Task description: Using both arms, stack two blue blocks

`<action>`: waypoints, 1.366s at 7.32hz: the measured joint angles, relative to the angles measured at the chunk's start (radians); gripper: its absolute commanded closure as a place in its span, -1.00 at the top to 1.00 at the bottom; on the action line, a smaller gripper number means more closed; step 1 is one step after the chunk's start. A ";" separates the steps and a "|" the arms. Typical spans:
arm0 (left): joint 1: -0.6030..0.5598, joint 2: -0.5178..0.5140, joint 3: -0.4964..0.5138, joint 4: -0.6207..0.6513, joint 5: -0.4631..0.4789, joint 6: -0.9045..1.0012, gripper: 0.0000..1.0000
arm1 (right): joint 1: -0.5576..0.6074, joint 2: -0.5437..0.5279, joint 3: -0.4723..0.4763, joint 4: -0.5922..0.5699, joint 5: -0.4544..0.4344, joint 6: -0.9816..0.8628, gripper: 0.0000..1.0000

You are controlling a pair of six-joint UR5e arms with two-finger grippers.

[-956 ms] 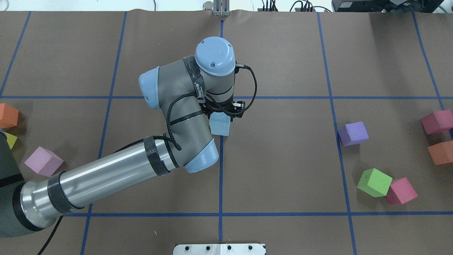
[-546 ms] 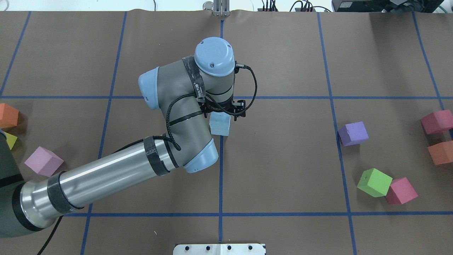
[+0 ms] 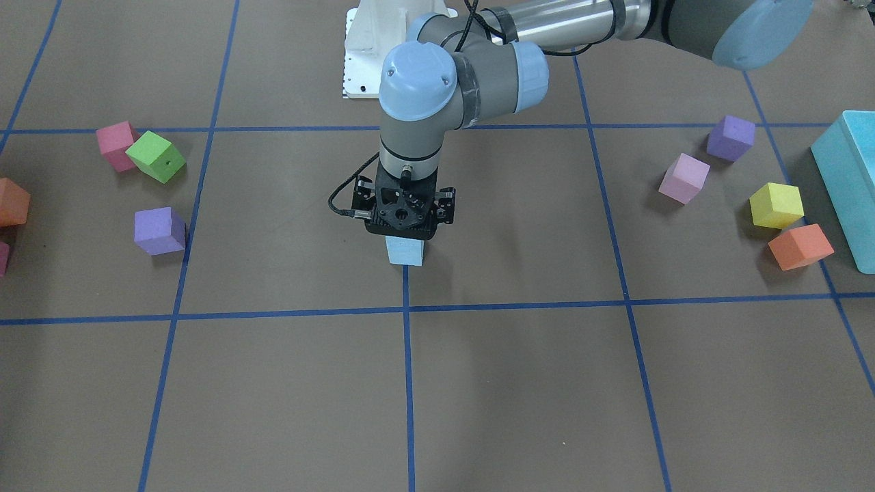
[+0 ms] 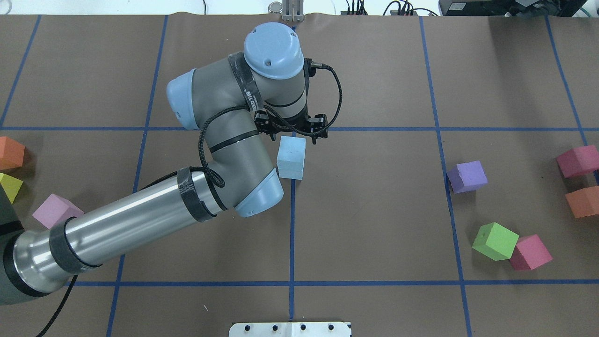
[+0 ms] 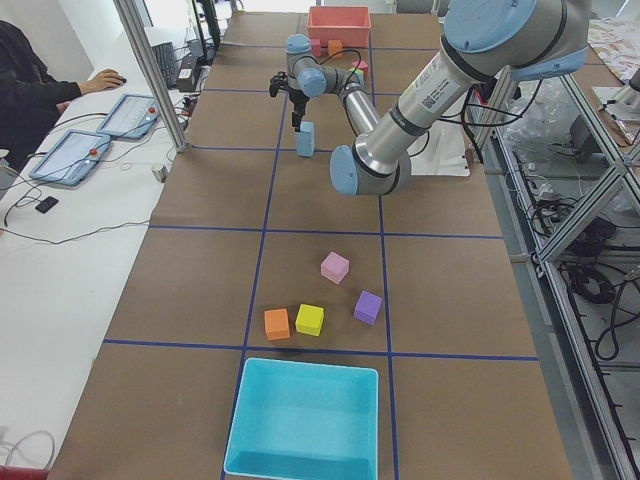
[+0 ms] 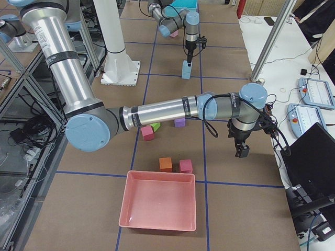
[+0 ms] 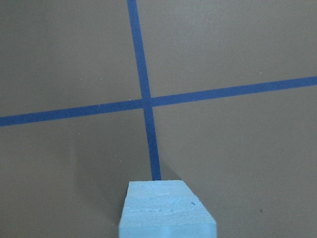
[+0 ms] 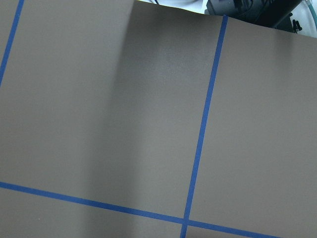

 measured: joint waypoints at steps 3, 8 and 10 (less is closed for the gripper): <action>-0.159 0.086 -0.143 0.037 -0.148 0.074 0.95 | 0.000 -0.001 -0.002 0.001 0.002 0.001 1.00; -0.579 0.476 -0.285 0.074 -0.354 0.605 0.95 | -0.004 -0.002 -0.007 -0.002 0.006 0.003 1.00; -0.720 0.607 -0.272 0.076 -0.371 0.826 0.95 | -0.014 0.001 -0.002 0.000 0.004 0.024 1.00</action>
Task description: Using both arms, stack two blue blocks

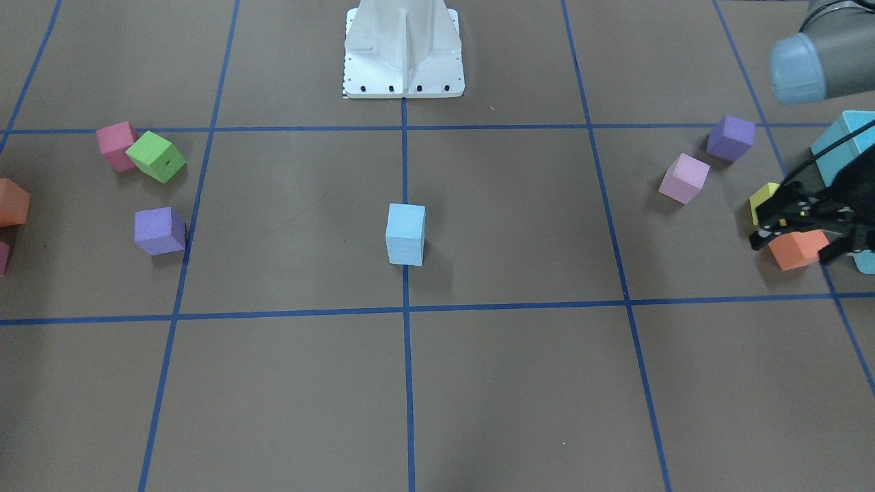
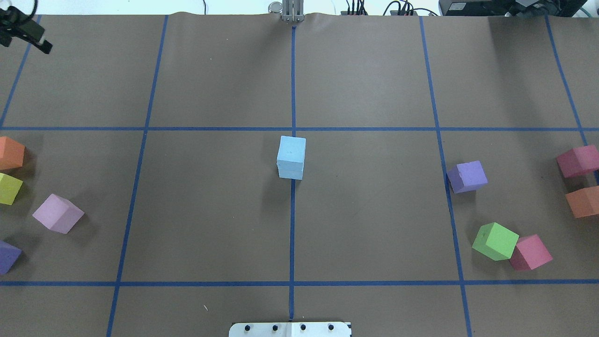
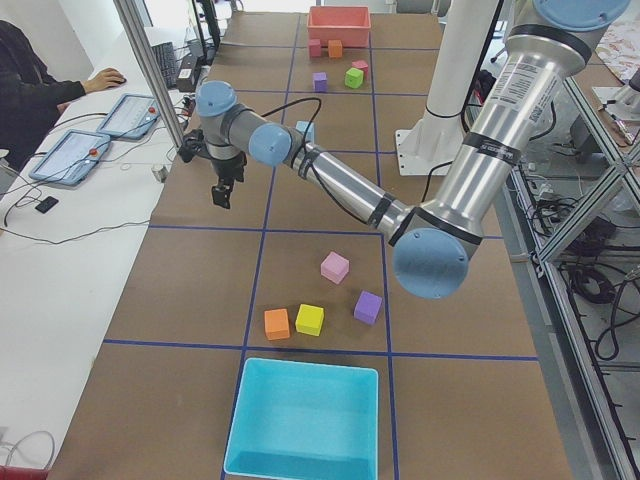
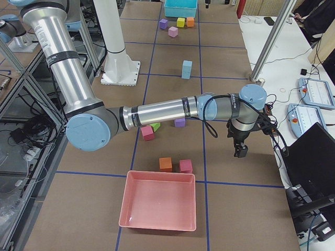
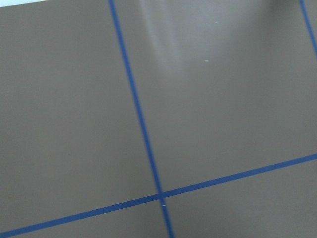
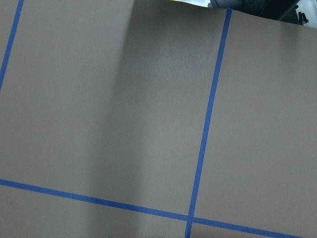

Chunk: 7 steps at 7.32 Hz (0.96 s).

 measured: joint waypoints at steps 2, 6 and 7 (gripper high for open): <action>-0.113 0.065 0.033 0.027 -0.005 0.199 0.95 | -0.008 0.001 0.004 0.001 0.000 0.011 1.00; -0.214 0.103 0.115 0.096 0.021 0.418 0.95 | -0.017 -0.010 0.010 0.010 -0.006 -0.001 1.00; -0.217 0.126 0.120 0.092 0.036 0.425 0.95 | -0.023 -0.013 0.009 0.011 -0.012 0.001 1.00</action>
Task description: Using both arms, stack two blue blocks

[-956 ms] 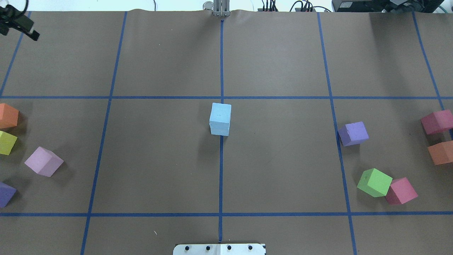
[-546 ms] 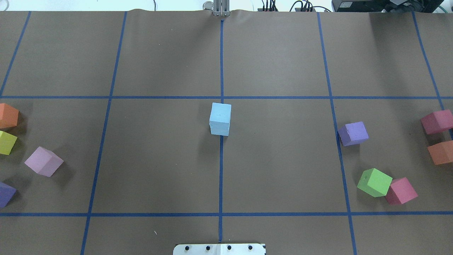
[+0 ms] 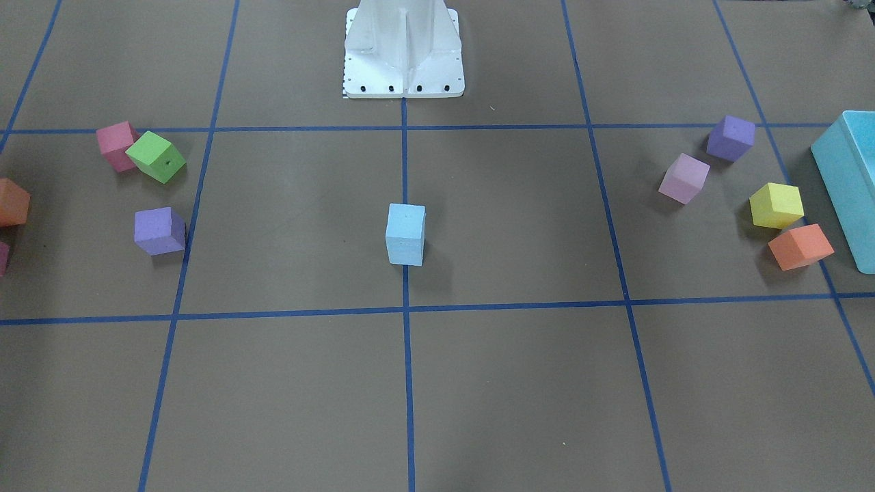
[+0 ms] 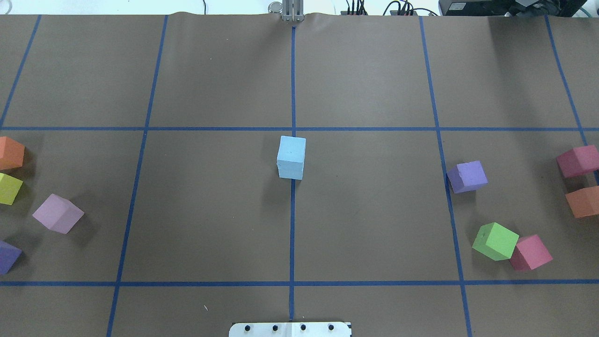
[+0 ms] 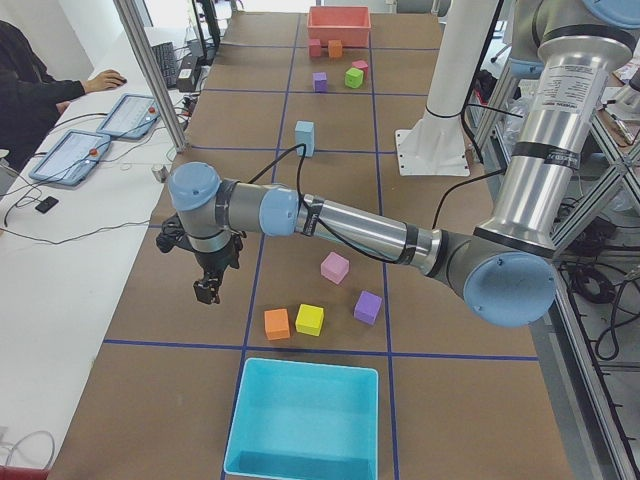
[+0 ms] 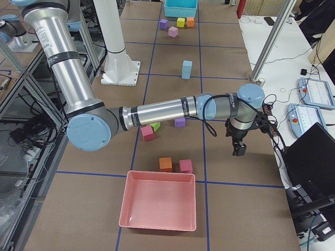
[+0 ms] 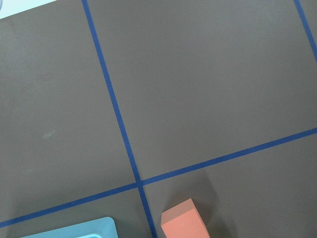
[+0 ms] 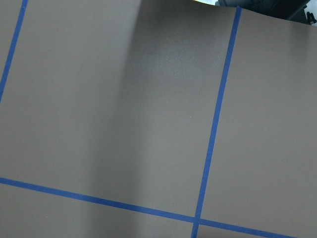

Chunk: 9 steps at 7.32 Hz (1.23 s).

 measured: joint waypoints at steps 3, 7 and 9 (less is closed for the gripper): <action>-0.001 0.017 0.009 -0.002 0.011 0.000 0.95 | -0.010 -0.010 -0.007 0.001 -0.013 0.007 1.00; -0.009 0.016 0.078 -0.010 0.015 0.030 0.95 | -0.013 -0.012 -0.004 0.001 -0.021 0.008 1.00; -0.013 0.016 0.083 -0.011 0.014 0.038 0.95 | -0.014 -0.012 -0.001 0.000 -0.022 0.008 1.00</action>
